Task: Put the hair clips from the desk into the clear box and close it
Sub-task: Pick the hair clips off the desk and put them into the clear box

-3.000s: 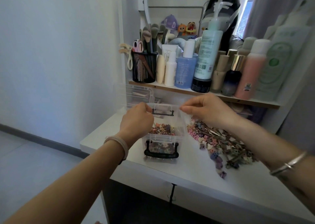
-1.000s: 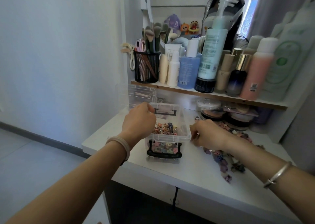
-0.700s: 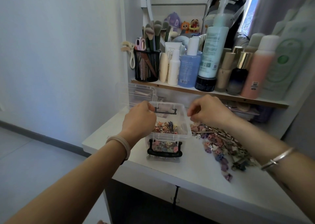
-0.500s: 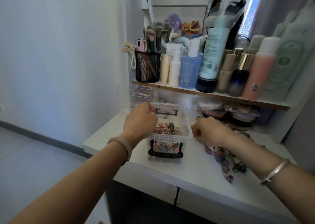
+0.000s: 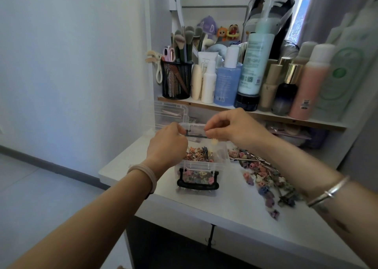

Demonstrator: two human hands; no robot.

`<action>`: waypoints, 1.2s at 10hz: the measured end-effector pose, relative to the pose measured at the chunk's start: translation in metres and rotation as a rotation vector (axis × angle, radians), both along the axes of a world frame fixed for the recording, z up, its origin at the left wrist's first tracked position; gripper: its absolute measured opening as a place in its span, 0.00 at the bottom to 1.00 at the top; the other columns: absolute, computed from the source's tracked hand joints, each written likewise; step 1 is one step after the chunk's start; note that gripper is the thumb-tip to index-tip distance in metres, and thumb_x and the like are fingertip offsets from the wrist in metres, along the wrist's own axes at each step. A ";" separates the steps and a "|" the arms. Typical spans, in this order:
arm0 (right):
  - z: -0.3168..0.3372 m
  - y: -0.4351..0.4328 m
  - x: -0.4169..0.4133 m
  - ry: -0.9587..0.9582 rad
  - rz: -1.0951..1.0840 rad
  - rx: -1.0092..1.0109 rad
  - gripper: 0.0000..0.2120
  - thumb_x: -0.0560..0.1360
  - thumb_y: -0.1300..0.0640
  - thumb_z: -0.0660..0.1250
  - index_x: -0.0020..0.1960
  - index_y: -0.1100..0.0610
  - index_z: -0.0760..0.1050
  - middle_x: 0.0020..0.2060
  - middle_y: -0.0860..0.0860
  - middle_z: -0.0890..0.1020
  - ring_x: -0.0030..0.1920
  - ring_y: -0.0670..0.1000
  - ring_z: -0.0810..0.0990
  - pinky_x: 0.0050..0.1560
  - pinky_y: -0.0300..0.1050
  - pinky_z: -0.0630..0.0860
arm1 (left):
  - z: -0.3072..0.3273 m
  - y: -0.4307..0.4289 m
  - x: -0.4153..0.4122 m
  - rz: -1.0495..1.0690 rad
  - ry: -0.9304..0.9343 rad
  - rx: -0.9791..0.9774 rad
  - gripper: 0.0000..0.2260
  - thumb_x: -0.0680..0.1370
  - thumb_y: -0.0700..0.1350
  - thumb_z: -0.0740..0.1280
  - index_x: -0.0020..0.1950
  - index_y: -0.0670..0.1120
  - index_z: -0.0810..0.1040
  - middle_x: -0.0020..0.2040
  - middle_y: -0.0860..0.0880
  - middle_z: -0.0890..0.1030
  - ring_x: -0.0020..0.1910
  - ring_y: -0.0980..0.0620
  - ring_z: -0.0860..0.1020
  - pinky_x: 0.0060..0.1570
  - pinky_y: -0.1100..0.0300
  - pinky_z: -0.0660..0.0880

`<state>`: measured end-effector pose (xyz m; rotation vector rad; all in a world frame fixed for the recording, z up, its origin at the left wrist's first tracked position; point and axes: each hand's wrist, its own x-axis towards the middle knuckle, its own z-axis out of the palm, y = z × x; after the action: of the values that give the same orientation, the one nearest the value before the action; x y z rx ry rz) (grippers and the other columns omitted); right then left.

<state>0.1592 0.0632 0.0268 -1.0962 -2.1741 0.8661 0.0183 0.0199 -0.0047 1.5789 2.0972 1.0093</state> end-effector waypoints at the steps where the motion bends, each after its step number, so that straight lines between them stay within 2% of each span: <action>1: -0.003 0.007 0.008 -0.007 -0.032 0.036 0.04 0.74 0.55 0.68 0.45 0.52 0.81 0.38 0.43 0.81 0.41 0.40 0.77 0.47 0.34 0.72 | 0.001 0.000 -0.001 -0.008 0.002 0.002 0.16 0.78 0.38 0.53 0.63 0.45 0.73 0.64 0.45 0.74 0.56 0.43 0.75 0.56 0.52 0.71; 2: -0.008 0.021 0.020 -0.038 -0.206 0.111 0.06 0.75 0.57 0.67 0.49 0.55 0.81 0.41 0.48 0.81 0.40 0.43 0.76 0.43 0.37 0.72 | 0.000 0.001 -0.002 -0.009 0.000 -0.002 0.16 0.78 0.38 0.53 0.63 0.45 0.72 0.65 0.45 0.74 0.58 0.44 0.74 0.57 0.52 0.70; 3: -0.029 0.032 0.034 -0.432 -0.223 0.150 0.12 0.74 0.61 0.67 0.57 0.56 0.79 0.52 0.51 0.81 0.48 0.46 0.77 0.48 0.36 0.70 | -0.001 0.000 -0.001 -0.009 -0.001 -0.006 0.16 0.78 0.38 0.53 0.63 0.45 0.72 0.65 0.45 0.74 0.59 0.44 0.74 0.57 0.54 0.69; 4: -0.053 0.035 0.036 -0.653 -0.126 0.123 0.18 0.74 0.59 0.67 0.63 0.56 0.74 0.55 0.51 0.79 0.55 0.50 0.76 0.50 0.38 0.71 | 0.000 0.000 -0.001 -0.010 -0.006 -0.005 0.17 0.78 0.38 0.53 0.63 0.45 0.73 0.64 0.45 0.74 0.58 0.44 0.74 0.56 0.54 0.69; 5: -0.062 0.037 0.030 -0.768 -0.104 0.249 0.15 0.75 0.61 0.62 0.61 0.56 0.73 0.56 0.54 0.76 0.58 0.53 0.74 0.47 0.39 0.65 | 0.000 0.000 -0.001 -0.011 -0.006 -0.004 0.16 0.78 0.38 0.53 0.63 0.45 0.72 0.65 0.45 0.74 0.58 0.44 0.74 0.57 0.53 0.70; 6: -0.063 0.039 0.025 -0.831 -0.124 0.319 0.09 0.75 0.61 0.61 0.53 0.55 0.76 0.55 0.55 0.77 0.56 0.55 0.75 0.44 0.41 0.65 | 0.000 -0.001 -0.001 -0.006 -0.010 -0.005 0.16 0.78 0.38 0.53 0.63 0.45 0.72 0.64 0.45 0.74 0.56 0.43 0.75 0.56 0.52 0.71; 7: -0.062 0.039 0.026 -0.847 -0.138 0.318 0.08 0.75 0.61 0.61 0.47 0.52 0.76 0.53 0.54 0.79 0.54 0.55 0.77 0.44 0.43 0.70 | 0.000 0.000 -0.002 -0.011 -0.007 -0.003 0.16 0.78 0.38 0.53 0.63 0.45 0.72 0.64 0.44 0.74 0.56 0.42 0.76 0.56 0.51 0.72; 8: -0.050 0.034 0.028 -0.735 -0.233 0.333 0.10 0.74 0.63 0.61 0.50 0.53 0.78 0.52 0.54 0.81 0.53 0.55 0.79 0.52 0.48 0.76 | 0.000 0.001 -0.002 -0.013 -0.006 -0.004 0.16 0.78 0.38 0.53 0.63 0.45 0.72 0.64 0.45 0.74 0.56 0.43 0.76 0.56 0.52 0.71; 9: -0.023 0.031 0.026 -0.442 -0.331 0.402 0.10 0.75 0.64 0.62 0.51 0.55 0.80 0.48 0.51 0.82 0.49 0.51 0.78 0.53 0.42 0.73 | 0.000 0.001 -0.003 -0.008 -0.002 -0.004 0.16 0.78 0.38 0.53 0.63 0.45 0.73 0.64 0.45 0.74 0.56 0.42 0.75 0.56 0.52 0.71; 10: 0.003 0.019 0.019 -0.124 -0.298 0.460 0.06 0.74 0.62 0.66 0.46 0.52 0.79 0.37 0.43 0.77 0.37 0.40 0.74 0.46 0.35 0.70 | -0.001 0.001 -0.002 -0.009 -0.007 -0.010 0.16 0.78 0.38 0.53 0.62 0.45 0.73 0.63 0.45 0.74 0.55 0.42 0.76 0.56 0.51 0.72; 11: 0.014 0.000 0.007 0.016 -0.124 0.455 0.05 0.73 0.62 0.68 0.45 0.54 0.80 0.33 0.37 0.75 0.34 0.36 0.75 0.39 0.23 0.72 | -0.001 0.001 -0.002 -0.009 -0.005 -0.005 0.16 0.78 0.38 0.53 0.62 0.46 0.73 0.63 0.44 0.75 0.55 0.41 0.76 0.55 0.51 0.72; 12: 0.011 -0.010 0.002 -0.104 0.058 0.341 0.05 0.73 0.60 0.69 0.47 0.54 0.82 0.33 0.36 0.78 0.34 0.36 0.78 0.43 0.27 0.75 | 0.000 0.001 -0.001 0.002 -0.013 0.000 0.16 0.77 0.38 0.53 0.61 0.46 0.73 0.62 0.45 0.75 0.55 0.42 0.76 0.56 0.49 0.74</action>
<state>0.1610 0.0536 0.0380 -0.9282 -2.3392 0.4450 0.0173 0.0214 -0.0049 1.5668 2.0903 1.0175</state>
